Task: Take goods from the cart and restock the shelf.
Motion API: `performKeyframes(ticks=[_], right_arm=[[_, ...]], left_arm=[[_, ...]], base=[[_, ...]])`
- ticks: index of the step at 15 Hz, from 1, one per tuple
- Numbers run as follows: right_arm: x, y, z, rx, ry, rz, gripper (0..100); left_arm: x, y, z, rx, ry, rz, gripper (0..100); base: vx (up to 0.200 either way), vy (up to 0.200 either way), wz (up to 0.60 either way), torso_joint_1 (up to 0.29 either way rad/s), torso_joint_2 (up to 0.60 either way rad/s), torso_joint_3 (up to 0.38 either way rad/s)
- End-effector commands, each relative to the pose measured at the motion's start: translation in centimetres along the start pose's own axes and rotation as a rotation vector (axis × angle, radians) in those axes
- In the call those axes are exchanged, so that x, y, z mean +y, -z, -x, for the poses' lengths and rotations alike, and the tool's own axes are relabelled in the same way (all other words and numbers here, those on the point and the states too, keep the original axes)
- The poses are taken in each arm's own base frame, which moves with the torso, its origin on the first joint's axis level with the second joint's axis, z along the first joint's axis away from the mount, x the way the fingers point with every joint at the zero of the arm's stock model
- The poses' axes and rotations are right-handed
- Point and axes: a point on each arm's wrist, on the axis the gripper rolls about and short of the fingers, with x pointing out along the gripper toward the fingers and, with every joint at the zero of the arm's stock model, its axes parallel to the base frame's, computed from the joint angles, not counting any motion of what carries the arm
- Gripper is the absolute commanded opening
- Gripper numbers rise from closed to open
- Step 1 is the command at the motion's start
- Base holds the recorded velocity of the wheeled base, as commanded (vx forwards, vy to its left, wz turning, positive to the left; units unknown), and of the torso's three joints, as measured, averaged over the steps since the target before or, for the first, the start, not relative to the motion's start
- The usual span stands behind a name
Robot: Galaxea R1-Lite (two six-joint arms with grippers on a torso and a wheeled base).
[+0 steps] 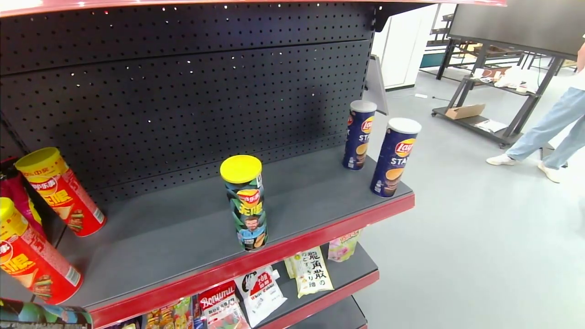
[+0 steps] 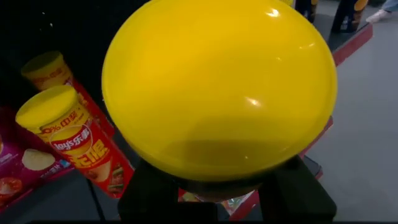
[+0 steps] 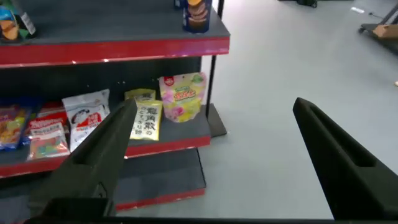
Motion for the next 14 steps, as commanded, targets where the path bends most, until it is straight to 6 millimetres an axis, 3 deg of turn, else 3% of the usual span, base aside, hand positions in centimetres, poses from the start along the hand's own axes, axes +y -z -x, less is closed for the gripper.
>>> performKeyframes(ticks=[1, 12, 14], right_arm=[[0.2, 2.2, -0.5, 0.032, -0.003, -0.051, 100], [0.1, 2.1, -0.5, 0.035, 0.034, -0.096, 100], [0.1, 2.1, -0.5, 0.034, 0.035, -0.096, 100]], left_arm=[[0.2, -0.2, -2.1, 0.088, 0.059, 0.022, 0], [0.6, -0.5, -7.0, 0.163, 0.203, 0.07, 0], [0.9, -0.9, -9.3, 0.176, 0.214, 0.074, 0]], base=[[0.0, 0.0, 0.0, 0.0, 0.0, 0.0], [0.0, 0.0, 0.0, 0.0, 0.0, 0.0], [0.0, 0.0, 0.0, 0.0, 0.0, 0.0]])
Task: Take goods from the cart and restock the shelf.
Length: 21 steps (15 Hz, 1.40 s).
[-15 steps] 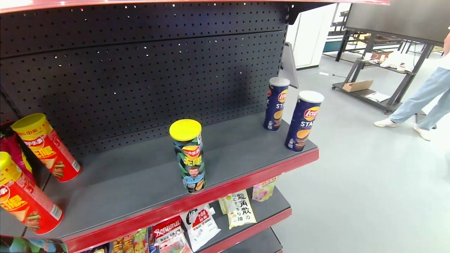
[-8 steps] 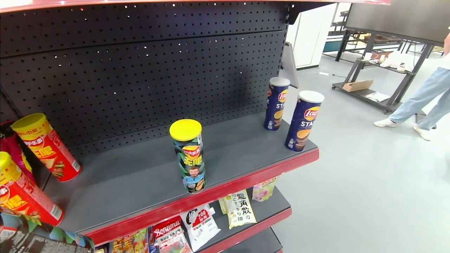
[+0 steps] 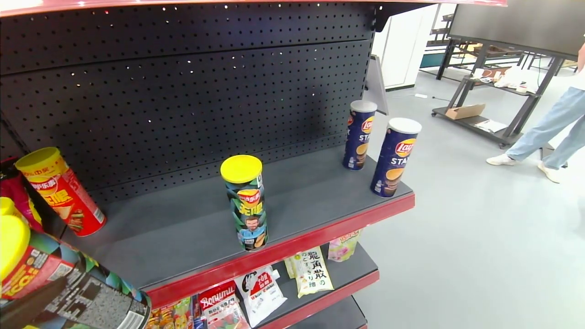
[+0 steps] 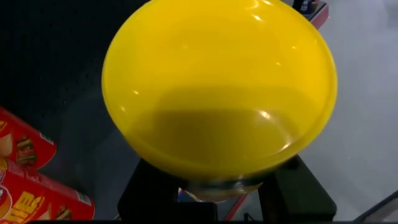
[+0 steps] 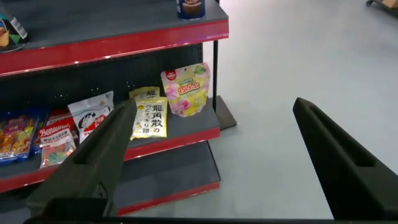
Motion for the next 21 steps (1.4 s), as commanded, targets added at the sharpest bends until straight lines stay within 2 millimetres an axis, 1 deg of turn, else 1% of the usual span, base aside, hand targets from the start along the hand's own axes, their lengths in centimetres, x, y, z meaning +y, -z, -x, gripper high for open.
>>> performKeyframes(ticks=[1, 2, 3, 4, 6, 7, 8, 11, 12, 18, 20, 21], right_arm=[[0.0, 0.0, 0.0, 0.004, -0.001, 0.001, 100], [0.0, 0.0, 0.0, 0.004, -0.001, 0.001, 100], [0.0, 0.0, 0.0, 0.004, -0.001, 0.001, 100], [0.0, 0.0, 0.0, 0.004, -0.001, 0.001, 100], [0.0, 0.0, 0.0, 0.006, 0.001, -0.001, 100], [0.0, 0.0, 0.0, 0.004, 0.019, -0.001, 100], [0.2, 0.0, 0.1, -0.022, 0.122, -0.01, 100], [0.2, 0.2, 0.7, -0.091, 0.092, 0.0, 100], [0.2, 0.2, 0.7, -0.091, 0.092, -0.003, 100], [0.2, 0.2, 0.7, -0.091, 0.092, -0.003, 100], [0.2, 0.2, 0.7, -0.091, 0.092, -0.003, 100], [0.2, 0.2, 0.7, -0.091, 0.092, -0.003, 100]], left_arm=[[0.8, -0.5, -2.4, 0.044, 0.014, 0.013, 0], [1.1, -0.9, -3.3, 0.035, 0.011, 0.011, 0], [1.3, -1.1, -3.7, 0.032, 0.012, 0.008, 0], [1.6, -1.3, -4.7, 0.032, 0.012, 0.008, 0], [1.9, -1.5, -5.8, 0.023, 0.03, 0.006, 0], [2.1, -1.7, -6.4, 0.02, 0.038, 0.006, 0], [2.4, -1.7, -7.4, 0.032, 0.046, 0.01, 0], [2.6, -1.3, -8.8, 0.057, 0.065, 0.014, 0], [2.7, -1.2, -9.5, 0.077, 0.069, 0.018, 0], [3.6, -0.8, -13.9, 0.053, 0.083, 0.004, 0], [4.0, -1.1, -15.1, 0.045, 0.079, 0.001, 0], [4.3, -1.4, -16.1, 0.046, 0.074, 0.002, 0]], base=[[0.0, 0.0, 0.0, 0.0, 0.0, 0.0], [0.0, 0.0, 0.0, 0.0, 0.0, 0.0], [0.0, 0.0, 0.0, 0.0, 0.0, 0.0], [0.0, 0.0, 0.0, 0.0, 0.0, 0.0], [0.0, 0.0, 0.0, 0.0, 0.0, 0.0], [0.0, 0.0, 0.0, 0.0, 0.0, 0.0], [0.0, 0.0, 0.0, 0.0, 0.0, 0.0], [0.0, 0.0, 0.0, 0.0, 0.0, 0.0], [0.0, 0.0, 0.0, 0.0, 0.0, 0.0], [0.0, 0.0, 0.0, 0.0, 0.0, 0.0], [0.0, 0.0, 0.0, 0.0, 0.0, 0.0], [0.0, 0.0, 0.0, 0.0, 0.0, 0.0]])
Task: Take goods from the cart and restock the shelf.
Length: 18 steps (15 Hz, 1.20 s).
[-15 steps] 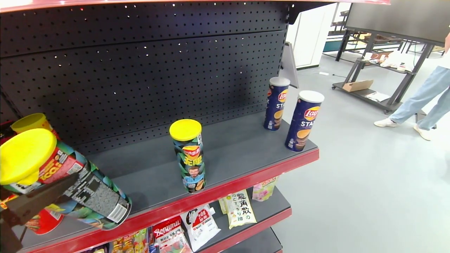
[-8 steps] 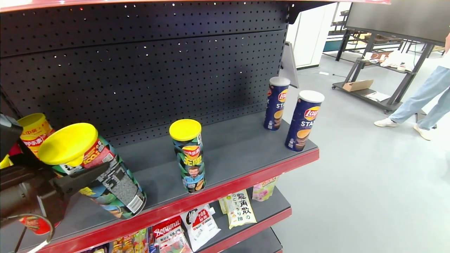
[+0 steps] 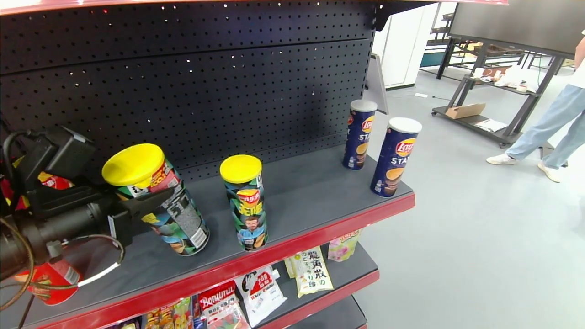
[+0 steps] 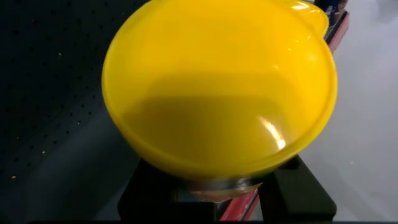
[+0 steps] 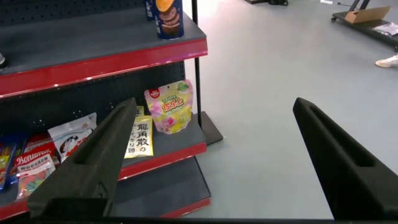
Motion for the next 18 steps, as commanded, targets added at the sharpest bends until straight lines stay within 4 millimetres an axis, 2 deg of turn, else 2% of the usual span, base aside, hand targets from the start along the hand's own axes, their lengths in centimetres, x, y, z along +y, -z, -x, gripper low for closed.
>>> performKeyframes(ticks=[1, 2, 4, 6, 15, 18], right_arm=[[0.0, 0.0, 0.0, -0.002, -0.001, 0.0, 100], [0.0, 0.0, 0.0, -0.002, -0.001, 0.0, 100], [0.0, 0.0, 0.0, -0.002, -0.001, 0.0, 100], [0.0, 0.0, 0.0, -0.001, -0.001, 0.0, 100], [0.0, 0.0, 0.0, -0.002, -0.001, 0.0, 100], [0.0, 0.0, 0.0, -0.002, -0.001, 0.0, 100]], left_arm=[[1.0, 0.0, -2.7, 0.037, 0.0, 0.01, 0], [1.3, -0.1, -3.4, 0.036, -0.001, 0.001, 0], [2.7, 0.2, -6.1, -0.02, -0.052, -0.021, 0], [3.2, 0.7, -7.7, -0.043, -0.059, -0.03, 0], [4.4, -0.2, -10.4, -0.053, -0.072, -0.026, 0], [4.5, 0.0, -10.9, 0.0, -0.061, -0.007, 0]], base=[[0.0, 0.0, 0.0, 0.0, 0.0, 0.0], [0.0, 0.0, 0.0, 0.0, 0.0, 0.0], [0.0, 0.0, 0.0, 0.0, 0.0, 0.0], [0.0, 0.0, 0.0, 0.0, 0.0, 0.0], [0.0, 0.0, 0.0, 0.0, 0.0, 0.0], [0.0, 0.0, 0.0, 0.0, 0.0, 0.0]])
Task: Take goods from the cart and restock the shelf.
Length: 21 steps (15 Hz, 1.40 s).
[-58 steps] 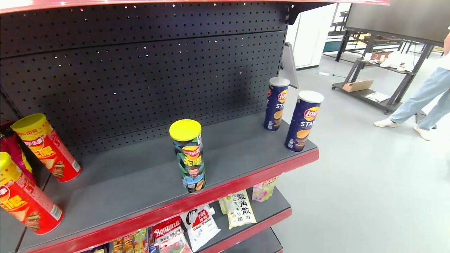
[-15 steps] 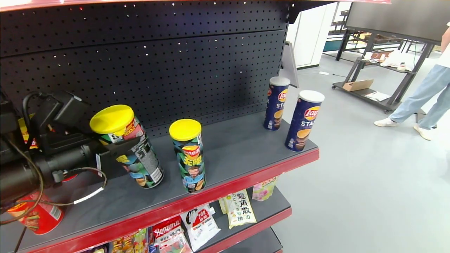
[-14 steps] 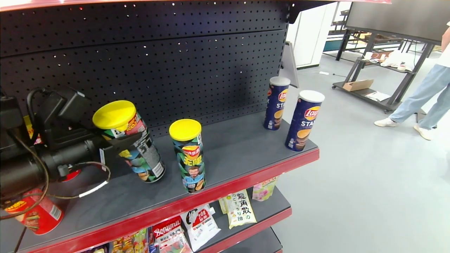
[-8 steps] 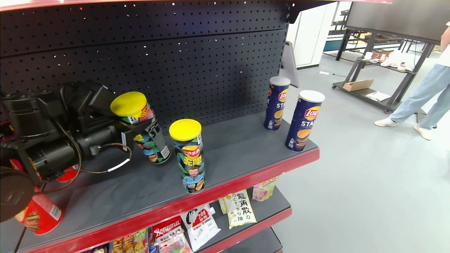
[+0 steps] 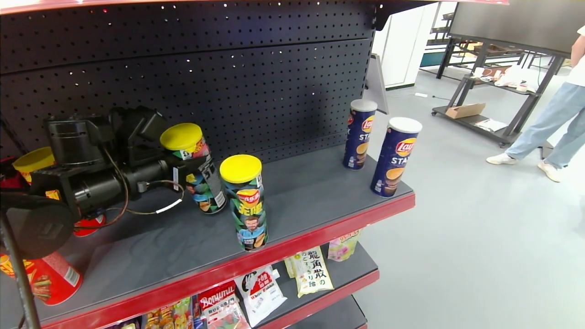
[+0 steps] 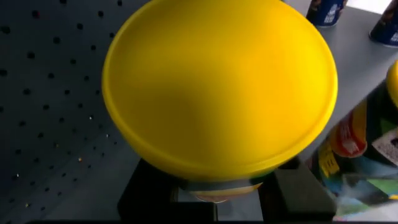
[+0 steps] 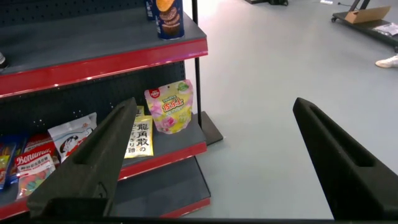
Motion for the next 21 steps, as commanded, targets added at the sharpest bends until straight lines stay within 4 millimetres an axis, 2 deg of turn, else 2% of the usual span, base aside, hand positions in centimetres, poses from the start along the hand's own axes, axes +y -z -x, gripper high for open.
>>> performKeyframes(ticks=[1, 6, 11, 15, 18, 21], right_arm=[[0.0, 0.0, 0.0, 0.0, 0.0, 0.0, 100], [0.0, 0.0, 0.0, 0.0, 0.0, 0.0, 100], [0.0, 0.0, 0.0, 0.001, 0.0, 0.0, 100], [0.0, 0.0, 0.0, 0.0, 0.0, 0.0, 100], [0.0, 0.0, 0.0, 0.0, 0.0, 0.0, 100], [0.0, 0.0, 0.0, 0.0, 0.0, 0.0, 100]], left_arm=[[0.2, 0.1, -1.0, 0.008, 0.002, 0.004, 0], [-0.5, -1.2, -3.6, 0.008, -0.01, 0.023, 0], [-0.6, -0.2, -4.8, 0.035, -0.012, 0.029, 0], [-0.4, -0.2, -6.2, 0.026, -0.015, 0.026, 0], [-1.0, -0.1, -7.0, 0.003, 0.001, 0.019, 0], [-1.2, 0.2, -7.3, 0.009, 0.005, 0.018, 0]], base=[[0.0, 0.0, 0.0, 0.0, 0.0, 0.0], [0.0, 0.0, 0.0, 0.0, 0.0, 0.0], [0.0, 0.0, 0.0, 0.0, 0.0, 0.0], [0.0, 0.0, 0.0, 0.0, 0.0, 0.0], [0.0, 0.0, 0.0, 0.0, 0.0, 0.0], [0.0, 0.0, 0.0, 0.0, 0.0, 0.0]])
